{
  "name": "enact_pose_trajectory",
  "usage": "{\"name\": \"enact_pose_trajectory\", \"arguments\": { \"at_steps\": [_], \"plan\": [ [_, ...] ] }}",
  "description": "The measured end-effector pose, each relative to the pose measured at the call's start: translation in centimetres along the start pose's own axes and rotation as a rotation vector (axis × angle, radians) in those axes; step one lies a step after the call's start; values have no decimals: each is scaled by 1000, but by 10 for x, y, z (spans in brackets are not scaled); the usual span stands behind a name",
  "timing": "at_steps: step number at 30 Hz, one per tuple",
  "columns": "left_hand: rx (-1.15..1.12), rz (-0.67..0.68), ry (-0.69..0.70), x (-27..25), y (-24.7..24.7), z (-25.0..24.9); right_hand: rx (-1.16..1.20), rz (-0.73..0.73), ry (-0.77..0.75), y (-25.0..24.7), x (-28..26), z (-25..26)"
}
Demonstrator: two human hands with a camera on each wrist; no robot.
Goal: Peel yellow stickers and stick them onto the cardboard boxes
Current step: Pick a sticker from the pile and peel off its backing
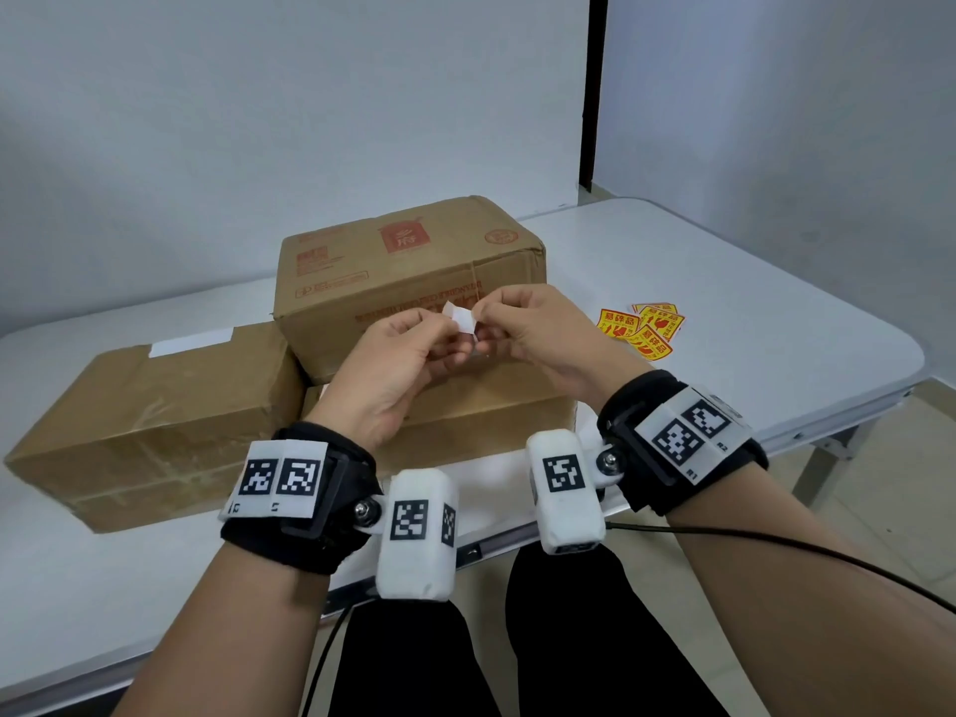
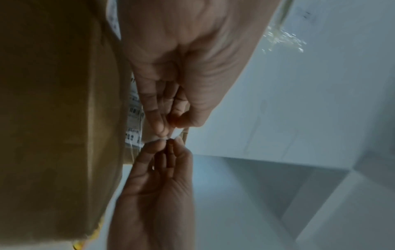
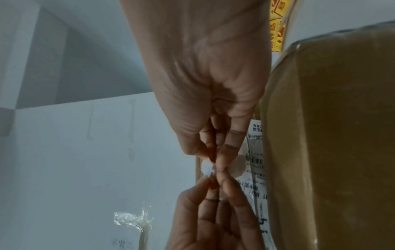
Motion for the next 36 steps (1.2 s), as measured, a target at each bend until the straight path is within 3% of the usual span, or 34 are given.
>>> {"name": "enact_pose_trajectory", "arguments": {
  "at_steps": [7, 17, 23, 27, 32, 36],
  "plan": [
    [276, -56, 42, 6, -8, -1, -176, 21, -52, 2, -7, 8],
    [-94, 17, -18, 6, -2, 7, 34, -36, 21, 0, -1, -1],
    [64, 37, -3, 8, -3, 7, -50, 64, 95, 4, -3, -4],
    [145, 76, -6, 8, -2, 2, -138, 52, 51, 6, -1, -1],
    [50, 84, -47, 7, -7, 7, -103, 45, 55, 4, -1, -4],
    [-75, 76, -67, 4, -9, 8, 58, 80, 109, 7, -4, -8]
  ]
}}
Point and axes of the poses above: each hand's wrist, its own x-axis towards the middle knuckle, its own y-axis out of the palm, z = x × y, the point moved 7 cm from there along x, towards the middle knuckle, and after that the axes turned 15 degrees about x, right-handed, at the moved point
